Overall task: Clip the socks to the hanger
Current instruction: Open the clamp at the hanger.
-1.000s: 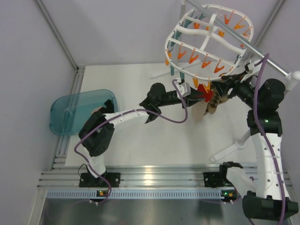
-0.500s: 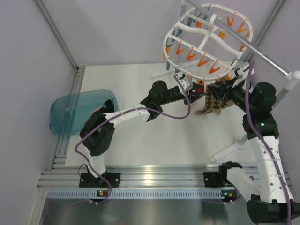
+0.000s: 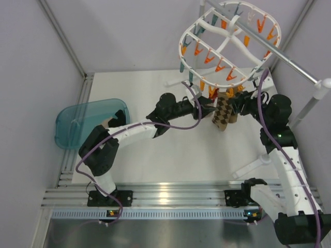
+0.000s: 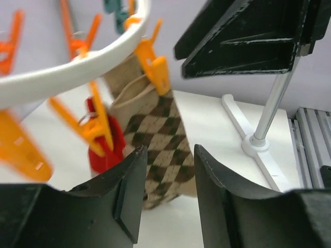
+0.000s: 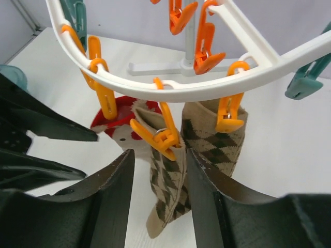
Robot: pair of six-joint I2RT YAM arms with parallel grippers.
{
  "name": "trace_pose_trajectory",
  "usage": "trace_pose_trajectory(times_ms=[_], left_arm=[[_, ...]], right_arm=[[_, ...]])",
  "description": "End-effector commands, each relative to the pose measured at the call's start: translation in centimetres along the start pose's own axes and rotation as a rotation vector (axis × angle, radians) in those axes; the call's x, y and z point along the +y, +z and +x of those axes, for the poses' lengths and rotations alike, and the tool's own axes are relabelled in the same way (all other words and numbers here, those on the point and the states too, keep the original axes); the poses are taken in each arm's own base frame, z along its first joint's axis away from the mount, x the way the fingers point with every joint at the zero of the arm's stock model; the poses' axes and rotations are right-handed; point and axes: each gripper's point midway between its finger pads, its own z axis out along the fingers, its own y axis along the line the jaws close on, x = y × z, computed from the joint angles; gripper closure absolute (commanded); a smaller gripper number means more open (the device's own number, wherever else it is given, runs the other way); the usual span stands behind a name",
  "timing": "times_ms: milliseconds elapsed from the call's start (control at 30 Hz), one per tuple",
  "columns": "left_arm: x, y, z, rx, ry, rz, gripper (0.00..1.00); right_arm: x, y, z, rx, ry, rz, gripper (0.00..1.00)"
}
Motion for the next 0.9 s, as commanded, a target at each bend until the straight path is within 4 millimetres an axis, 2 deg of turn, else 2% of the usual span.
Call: trace_pose_trajectory(times_ms=[0, 67, 100, 200, 333, 567, 600, 633, 767, 867], left_arm=[[2.7, -3.9, -5.4, -0.097, -0.084, -0.121, 0.53], [3.5, -5.7, -5.5, -0.097, -0.142, -0.176, 0.5], [4.7, -6.5, -5.5, -0.097, -0.152, -0.222, 0.49], [6.0, -7.2, -4.7, -0.061, -0.136, -0.278, 0.48], [8.4, -6.4, -3.6, -0.046, -0.091, -0.334, 0.46], [11.7, -4.5, -3.8, -0.112, -0.029, -0.366, 0.42], [12.1, -4.2, -4.5, -0.131, -0.015, -0.372, 0.41], [12.5, -4.0, -4.1, -0.129, -0.012, -0.383, 0.41], [14.3, -4.3, -4.5, -0.156, 0.011, -0.472, 0.41], [14.9, -4.5, -4.8, -0.176, 0.042, -0.505, 0.39]], right_arm=[[-1.3, 0.8, -2.1, -0.085, -0.017, 0.067, 0.55], [-1.6, 1.2, -1.9, -0.08, -0.01, 0.078, 0.55], [-1.7, 1.3, -2.0, -0.082, -0.009, 0.083, 0.55], [-2.1, 1.7, -2.2, -0.082, -0.01, 0.095, 0.55], [-2.4, 2.0, -2.3, -0.078, -0.014, 0.104, 0.55], [-2.7, 2.1, -3.2, -0.081, -0.024, 0.111, 0.55], [-2.3, 2.1, -3.3, -0.082, -0.024, 0.093, 0.55], [-2.1, 1.8, -3.6, -0.088, -0.028, 0.082, 0.55], [-0.8, 0.8, -4.1, -0.092, -0.026, 0.026, 0.55], [-0.1, 0.2, -4.2, -0.087, -0.016, 0.007, 0.55]])
